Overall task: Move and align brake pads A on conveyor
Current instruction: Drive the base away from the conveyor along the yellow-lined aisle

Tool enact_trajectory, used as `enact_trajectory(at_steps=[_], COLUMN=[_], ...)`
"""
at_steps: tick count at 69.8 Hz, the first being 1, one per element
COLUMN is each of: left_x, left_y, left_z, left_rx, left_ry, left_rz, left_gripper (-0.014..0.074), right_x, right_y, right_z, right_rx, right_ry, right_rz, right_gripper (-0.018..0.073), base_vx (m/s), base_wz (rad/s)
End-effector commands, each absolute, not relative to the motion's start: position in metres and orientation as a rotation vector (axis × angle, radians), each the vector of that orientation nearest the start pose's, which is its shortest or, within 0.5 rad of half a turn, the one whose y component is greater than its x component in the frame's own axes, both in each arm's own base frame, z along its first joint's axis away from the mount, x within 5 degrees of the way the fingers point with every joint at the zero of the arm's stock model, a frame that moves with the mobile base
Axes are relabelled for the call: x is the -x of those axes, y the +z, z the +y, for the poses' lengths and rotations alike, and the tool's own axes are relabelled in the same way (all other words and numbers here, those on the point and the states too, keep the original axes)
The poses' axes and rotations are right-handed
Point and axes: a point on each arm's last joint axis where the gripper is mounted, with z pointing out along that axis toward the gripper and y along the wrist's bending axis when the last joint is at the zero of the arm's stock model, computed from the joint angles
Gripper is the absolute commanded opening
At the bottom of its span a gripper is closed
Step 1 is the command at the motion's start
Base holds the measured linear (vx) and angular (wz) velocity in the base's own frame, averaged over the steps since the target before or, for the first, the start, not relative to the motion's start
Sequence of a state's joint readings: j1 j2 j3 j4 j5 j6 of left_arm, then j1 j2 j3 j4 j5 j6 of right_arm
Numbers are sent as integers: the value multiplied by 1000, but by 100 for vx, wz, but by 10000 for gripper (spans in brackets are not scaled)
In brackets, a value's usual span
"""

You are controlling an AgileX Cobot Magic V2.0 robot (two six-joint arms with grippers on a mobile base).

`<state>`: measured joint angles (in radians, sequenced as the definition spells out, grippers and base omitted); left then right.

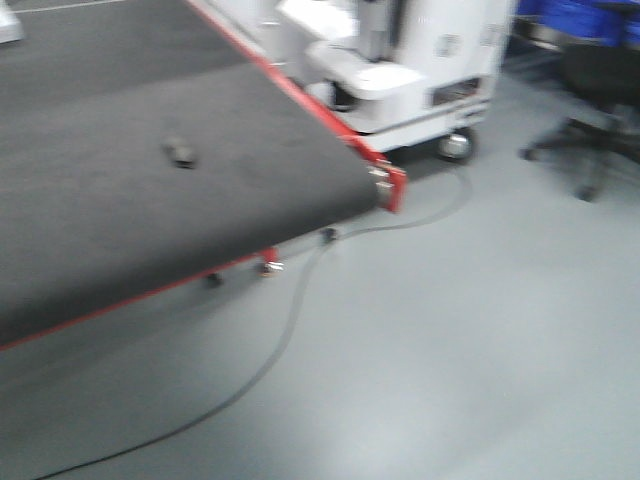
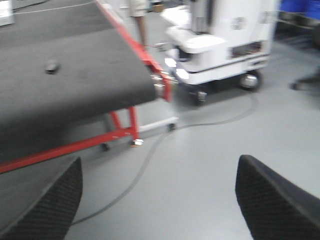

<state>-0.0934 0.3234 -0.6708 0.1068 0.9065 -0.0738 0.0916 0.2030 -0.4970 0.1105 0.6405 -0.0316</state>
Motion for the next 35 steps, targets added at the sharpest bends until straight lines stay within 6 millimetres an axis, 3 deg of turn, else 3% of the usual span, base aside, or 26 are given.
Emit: enact_trajectory(at_steps=[1, 35], left_x=[-47, -47], left_y=[346, 346], left_z=[3, 3], left_rx=[-41, -41], left_ry=[14, 14], left_rz=[1954, 1954], left_gripper=[548, 548], right_x=[-45, -45], right_y=[322, 322], right_z=[9, 9], right_rx=[66, 66], right_ry=[160, 160], right_rz=[1750, 1750], right_gripper=[589, 589], base_vx=[-37, -31], base_wz=[-78, -85])
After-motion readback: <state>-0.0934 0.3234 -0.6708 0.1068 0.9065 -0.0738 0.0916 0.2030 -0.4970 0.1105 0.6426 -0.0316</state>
